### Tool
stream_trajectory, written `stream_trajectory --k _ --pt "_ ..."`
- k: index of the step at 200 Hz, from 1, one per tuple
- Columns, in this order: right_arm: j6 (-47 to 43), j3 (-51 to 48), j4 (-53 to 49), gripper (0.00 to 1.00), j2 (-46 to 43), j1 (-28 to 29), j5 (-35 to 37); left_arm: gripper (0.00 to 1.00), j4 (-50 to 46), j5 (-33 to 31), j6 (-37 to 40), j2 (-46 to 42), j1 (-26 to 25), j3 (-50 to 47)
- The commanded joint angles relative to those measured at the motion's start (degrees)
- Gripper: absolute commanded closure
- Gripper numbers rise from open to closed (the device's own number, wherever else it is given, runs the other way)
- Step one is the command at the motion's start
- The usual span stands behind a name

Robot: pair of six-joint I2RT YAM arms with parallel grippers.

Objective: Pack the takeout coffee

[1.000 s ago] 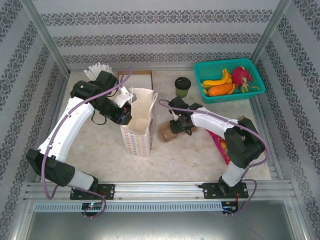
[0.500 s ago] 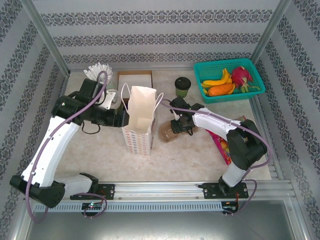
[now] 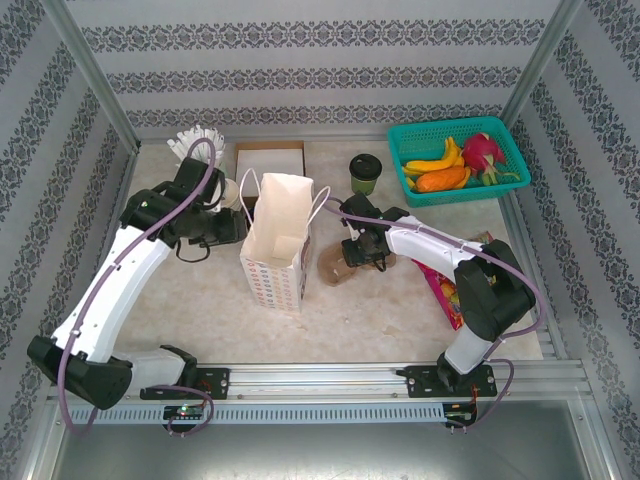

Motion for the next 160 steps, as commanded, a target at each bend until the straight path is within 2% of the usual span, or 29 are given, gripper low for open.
stream_trajectory --k 1,41,64,72,83,88,105,122,132,140,160 --pt "1.6 -0.5 -0.1 0.67 -1.6 0.4 2.5 0.69 2.5 -1.7 4.2 0.6 -0.6 2.4" --pt "2.1 -0.3 -1.0 0.67 -2.9 0.7 3.3 0.89 1.7 0.5 8.6 3.6 -0.6 4.1" --pt "2.5 -0.6 -1.5 0.68 -4.3 0.8 3.5 0.93 2.5 1.7 10.6 3.7 -0.5 4.8" --pt "2.6 -0.8 -1.5 0.68 -4.8 0.8 3.6 0.88 2.5 3.7 11.2 4.0 -0.5 5.3" --pt "2.9 -0.9 -1.6 0.68 -5.4 0.8 3.6 0.69 1.7 4.1 11.2 3.9 -0.6 6.3" --pt "3.0 -1.0 -1.6 0.68 -5.6 0.8 3.6 0.65 1.3 2.8 10.8 3.5 -0.5 6.5" --pt "3.4 -1.2 -1.8 0.68 -6.0 0.9 3.5 0.57 1.2 -1.9 9.2 0.6 -0.1 6.0" --pt "3.5 -1.2 -2.2 0.68 -6.2 1.0 3.7 0.51 2.1 -1.7 8.7 -3.6 0.6 4.2" --pt "3.4 -1.3 -2.2 0.68 -6.2 1.1 3.8 0.45 3.4 1.4 9.4 -6.3 0.7 2.0" --pt "3.4 -1.3 -2.2 0.68 -6.2 1.0 3.8 0.39 5.1 5.9 10.3 -8.1 0.6 0.0" --pt "3.2 -1.0 -2.4 0.68 -5.9 1.1 3.8 0.31 9.7 16.7 9.9 -9.9 0.6 -3.7"
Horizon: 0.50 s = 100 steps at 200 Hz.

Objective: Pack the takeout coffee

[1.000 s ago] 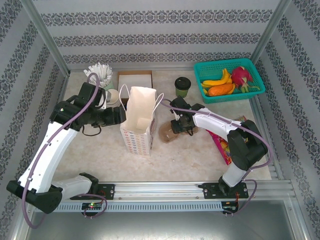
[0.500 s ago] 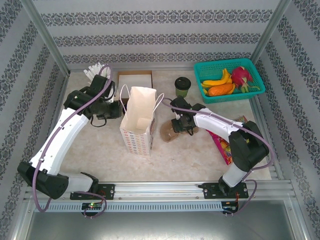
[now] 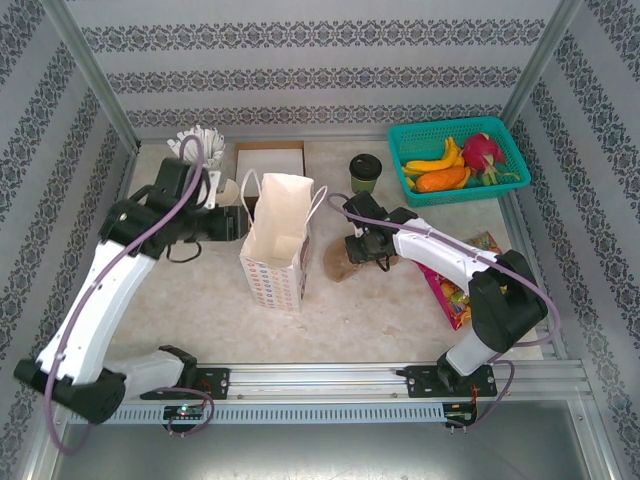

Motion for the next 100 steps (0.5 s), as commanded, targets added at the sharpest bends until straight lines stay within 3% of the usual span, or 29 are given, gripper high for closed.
stream_trajectory --k 1,15,41,62,79,100 --pt "0.6 -0.4 -1.4 0.68 -1.3 0.6 1.2 0.31 6.0 12.5 0.4 -2.6 0.4 -3.8" --pt "0.3 0.0 -1.5 0.68 -1.1 0.6 1.3 0.30 7.6 12.5 0.1 -2.0 0.1 -5.0" --pt "0.3 0.3 -1.6 0.68 -1.5 0.6 1.7 0.34 7.7 5.8 1.3 1.5 0.1 -4.4" --pt "0.3 0.2 -2.2 0.69 -3.0 0.6 2.2 0.40 9.4 5.8 2.9 5.5 0.1 -2.9" --pt "0.7 -0.1 -2.9 0.69 -5.0 0.5 3.0 0.51 10.6 4.3 4.4 8.0 0.1 -1.3" --pt "1.6 -0.9 -3.5 0.70 -7.9 0.2 3.1 0.73 12.0 2.0 6.7 9.4 0.1 -0.4"
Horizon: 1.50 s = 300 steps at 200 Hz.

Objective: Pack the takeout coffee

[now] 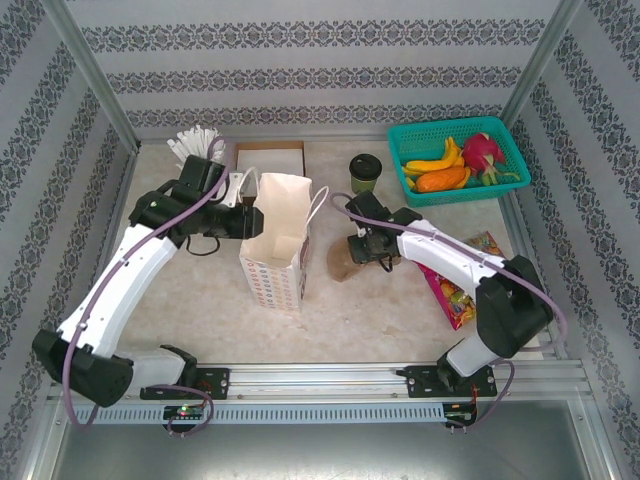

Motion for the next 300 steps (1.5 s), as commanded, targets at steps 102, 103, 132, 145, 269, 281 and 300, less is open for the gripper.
stream_trajectory --k 102,103,132,145,269,281,300 --pt "3.0 7.0 -11.0 0.70 -25.3 -15.2 -13.0 1.00 -5.4 15.9 26.1 6.4 0.1 10.9" --pt "3.0 7.4 -11.1 0.70 -25.4 -15.5 -13.3 1.00 -5.5 16.1 26.3 6.6 0.1 11.0" --pt "3.4 17.9 -15.2 0.70 -24.4 -19.1 -21.6 1.00 -10.2 22.2 31.4 10.9 0.0 15.4" --pt "5.2 21.8 -15.6 0.70 -23.4 -20.0 -25.5 1.00 -11.8 24.3 33.5 12.7 -0.1 17.0" --pt "22.8 30.5 2.5 0.69 -14.5 -9.2 -49.6 1.00 -11.1 27.5 34.9 17.4 -0.4 20.4" --pt "22.9 30.5 2.8 0.69 -13.9 -8.1 -50.0 1.00 -11.0 27.1 34.8 17.5 -0.4 20.3" --pt "24.8 28.0 5.8 0.68 -14.0 -7.4 -51.6 1.00 -10.8 27.0 34.8 17.5 -0.3 20.1"
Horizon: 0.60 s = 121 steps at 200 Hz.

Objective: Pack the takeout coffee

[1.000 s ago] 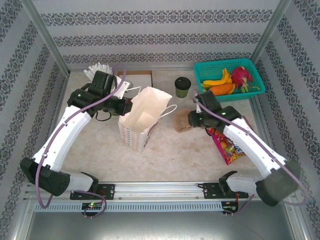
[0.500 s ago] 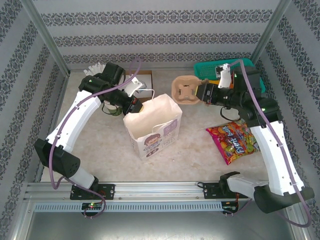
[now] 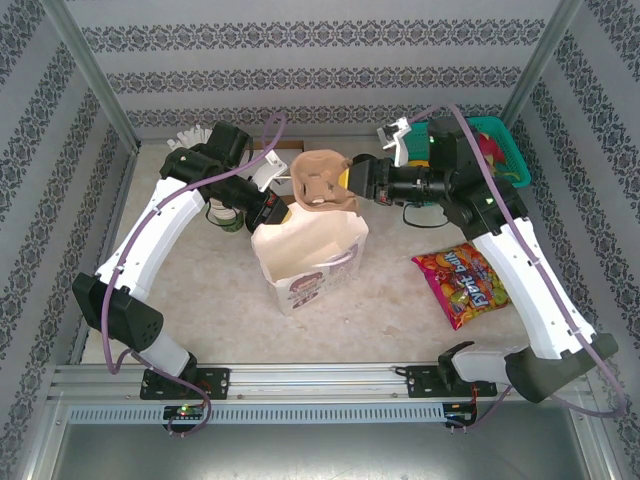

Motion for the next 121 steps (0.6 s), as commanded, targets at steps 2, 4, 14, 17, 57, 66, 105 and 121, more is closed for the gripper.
stream_trajectory --k 2,4,14,17,57,66,105,121 --pt "3.8 -0.9 6.2 0.68 0.0 1.1 -5.0 1.00 -0.4 1.8 1.7 0.3 -0.2 1.3" --pt "4.3 -1.4 6.8 0.68 -0.1 1.1 -5.2 1.00 -0.4 1.8 1.6 0.3 -0.3 1.3" --pt "5.4 -2.9 8.0 0.68 -0.3 1.2 -6.0 1.00 -0.5 2.0 1.7 0.5 -0.2 1.4" --pt "5.5 -3.2 8.1 0.68 -0.3 1.1 -6.0 1.00 -0.5 2.1 1.6 0.5 -0.3 1.4" --pt "6.4 -6.7 8.2 0.67 0.3 2.1 -7.3 1.00 -0.7 2.4 1.5 1.2 -0.2 1.6" --pt "6.2 -7.5 7.5 0.67 0.3 2.1 -6.3 1.00 -0.7 2.4 1.6 1.2 -0.2 1.6" --pt "5.7 -11.1 6.7 0.67 0.4 2.5 -5.2 1.00 -1.3 2.4 1.8 1.2 -0.2 1.6" --pt "4.2 -11.7 4.4 0.66 0.5 2.8 -3.6 1.00 -1.3 2.3 1.7 1.2 -0.3 1.6"
